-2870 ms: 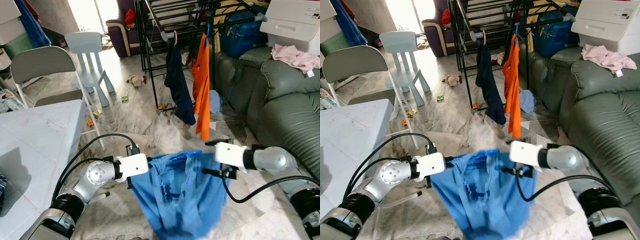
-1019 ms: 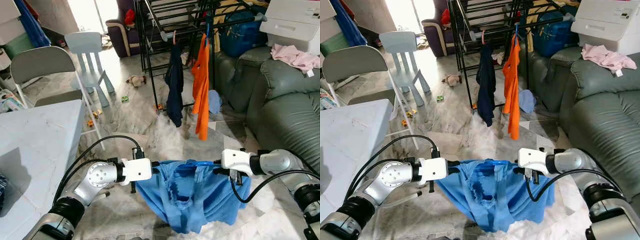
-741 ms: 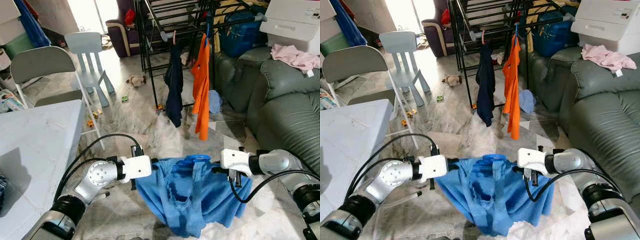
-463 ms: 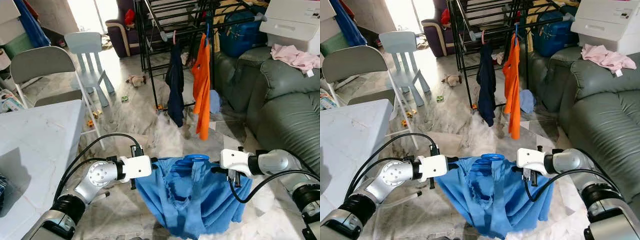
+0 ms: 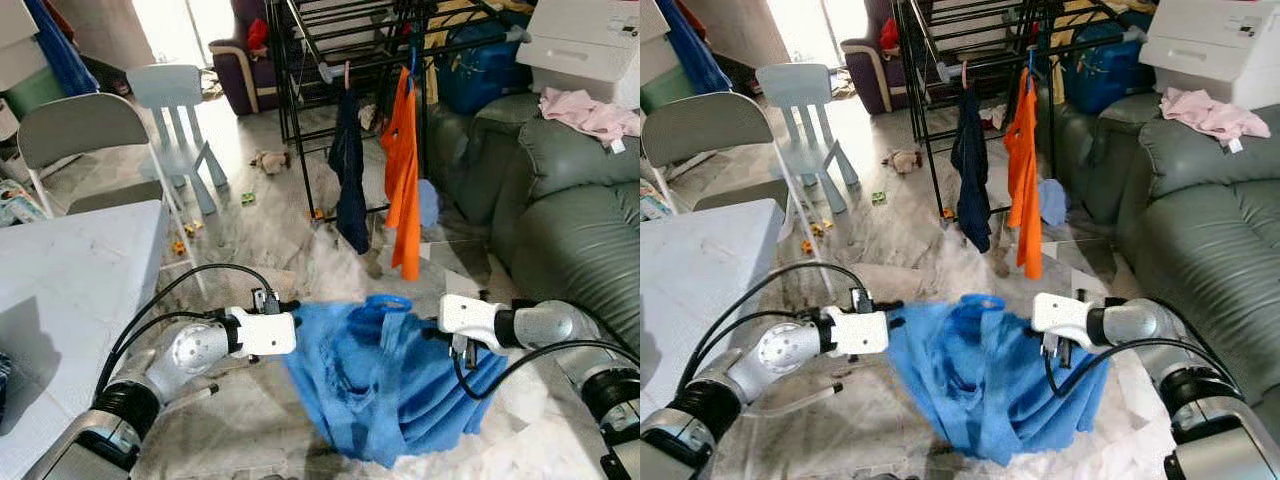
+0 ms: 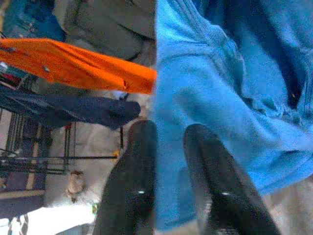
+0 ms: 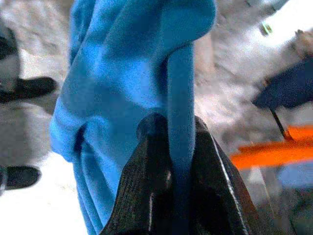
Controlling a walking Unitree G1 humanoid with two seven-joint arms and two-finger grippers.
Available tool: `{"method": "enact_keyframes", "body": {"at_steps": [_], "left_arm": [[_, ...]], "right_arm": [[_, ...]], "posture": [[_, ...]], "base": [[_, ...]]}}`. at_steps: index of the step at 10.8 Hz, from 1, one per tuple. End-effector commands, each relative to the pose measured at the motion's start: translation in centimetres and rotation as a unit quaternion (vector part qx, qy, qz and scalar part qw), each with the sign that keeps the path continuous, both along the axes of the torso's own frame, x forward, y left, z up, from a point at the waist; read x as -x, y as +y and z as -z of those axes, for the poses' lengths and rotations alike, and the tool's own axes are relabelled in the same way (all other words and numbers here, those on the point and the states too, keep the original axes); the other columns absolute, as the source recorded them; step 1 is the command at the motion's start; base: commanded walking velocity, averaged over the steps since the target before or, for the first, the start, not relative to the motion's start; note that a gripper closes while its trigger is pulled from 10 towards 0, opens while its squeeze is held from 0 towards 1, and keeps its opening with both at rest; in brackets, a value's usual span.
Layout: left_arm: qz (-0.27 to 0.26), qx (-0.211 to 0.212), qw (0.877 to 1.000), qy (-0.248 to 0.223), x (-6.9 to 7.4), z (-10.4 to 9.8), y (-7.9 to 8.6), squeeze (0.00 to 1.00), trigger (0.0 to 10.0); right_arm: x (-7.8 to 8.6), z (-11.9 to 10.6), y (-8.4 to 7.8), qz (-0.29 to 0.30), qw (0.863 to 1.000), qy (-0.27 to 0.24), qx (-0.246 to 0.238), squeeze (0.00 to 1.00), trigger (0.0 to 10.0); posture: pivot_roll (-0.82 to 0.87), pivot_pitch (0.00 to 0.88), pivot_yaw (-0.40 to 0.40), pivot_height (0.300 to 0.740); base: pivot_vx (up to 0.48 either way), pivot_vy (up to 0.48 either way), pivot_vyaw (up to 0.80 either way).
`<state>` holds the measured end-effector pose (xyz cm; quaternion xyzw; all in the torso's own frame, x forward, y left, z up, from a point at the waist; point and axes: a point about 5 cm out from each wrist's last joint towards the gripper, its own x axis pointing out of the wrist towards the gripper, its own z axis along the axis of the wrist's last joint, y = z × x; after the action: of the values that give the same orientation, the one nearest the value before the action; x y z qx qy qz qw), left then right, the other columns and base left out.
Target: Hang hanger
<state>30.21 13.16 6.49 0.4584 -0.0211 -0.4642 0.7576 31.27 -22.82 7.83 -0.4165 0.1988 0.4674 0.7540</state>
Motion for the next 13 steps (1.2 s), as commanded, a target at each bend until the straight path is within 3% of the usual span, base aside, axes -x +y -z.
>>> {"method": "enact_keyframes", "body": {"at_steps": [1, 4, 5, 6, 7, 8, 9, 10, 11, 12, 13], "left_arm": [[-0.002, 0.004, 1.000, -0.013, -0.2, -0.3, 0.1, 1.00, 10.0], [-0.067, 0.108, 0.991, -0.051, -0.6, -1.3, -0.1, 1.00, 10.0], [-0.151, 0.192, 0.969, -0.032, -0.7, -1.2, 0.2, 1.00, 10.0], [-0.201, 0.235, 0.951, -0.019, -0.6, -0.9, 0.5, 1.00, 10.0], [-0.267, 0.295, 0.917, -0.001, 0.0, -0.2, 1.0, 1.00, 10.0], [-0.308, 0.325, 0.894, 0.012, 0.4, 0.4, 1.3, 1.00, 10.0], [-0.377, 0.362, 0.851, 0.044, 1.3, 1.4, 2.0, 1.00, 10.0], [-0.394, 0.392, 0.829, 0.060, 1.8, 1.6, 2.3, 1.00, 10.0], [-0.426, 0.410, 0.805, 0.048, 2.2, 1.6, 3.3, 1.00, 10.0], [-0.452, 0.413, 0.790, 0.040, 2.4, 1.5, 4.2, 1.00, 10.0], [-0.439, 0.395, 0.806, 0.035, 2.6, 1.3, 4.5, 1.00, 10.0]], "right_arm": [[-0.8, -0.5, 0.4, 0.019, 1.000, -0.023, -0.005, 0.00, 0.0], [-1.0, 0.8, 1.4, 0.093, 0.994, -0.047, -0.033, 0.00, 0.0], [-1.4, 1.1, 1.6, 0.164, 0.982, -0.061, -0.069, 0.00, 0.0], [-1.7, 1.1, 1.6, 0.214, 0.969, -0.069, -0.100, 0.00, 0.0], [-1.9, 1.2, 1.6, 0.277, 0.948, -0.076, -0.140, 0.00, 4.1], [-1.9, 1.2, 1.7, 0.309, 0.931, -0.075, -0.179, 0.00, 10.0], [-1.8, 1.4, 2.0, 0.361, 0.902, -0.068, -0.228, 0.00, 10.0], [-1.8, 1.1, 2.3, 0.382, 0.884, -0.083, -0.257, 0.00, 10.0], [-1.7, 0.9, 2.3, 0.428, 0.848, -0.108, -0.293, 0.00, 10.0], [-1.0, 1.4, 2.1, 0.455, 0.829, -0.109, -0.305, 0.00, 10.0], [0.4, 1.9, 1.4, 0.476, 0.827, -0.118, -0.275, 0.00, 10.0]], "posture": [[-0.12, 0.000, 0.111, 0.740], [-0.13, 0.000, 0.118, 0.740], [-0.13, 0.000, 0.120, 0.740], [-0.13, 0.000, 0.123, 0.740], [-0.12, 0.000, 0.125, 0.740], [-0.12, 0.000, 0.125, 0.740], [-0.12, 0.000, 0.125, 0.740], [-0.12, 0.000, 0.125, 0.740], [-0.12, 0.000, 0.120, 0.740], [-0.11, 0.000, 0.118, 0.740], [-0.11, 0.000, 0.119, 0.740]], "base": [[0.000, 0.000, 0.00], [0.000, 0.000, 0.00], [0.000, 0.000, 0.00], [0.000, 0.000, 0.00], [0.000, 0.000, 0.00], [0.000, 0.000, 0.00], [0.000, 0.000, 0.00], [0.000, 0.000, 0.00], [0.000, 0.000, 0.00], [0.000, 0.000, 0.00], [0.000, 0.000, 0.00]]}}
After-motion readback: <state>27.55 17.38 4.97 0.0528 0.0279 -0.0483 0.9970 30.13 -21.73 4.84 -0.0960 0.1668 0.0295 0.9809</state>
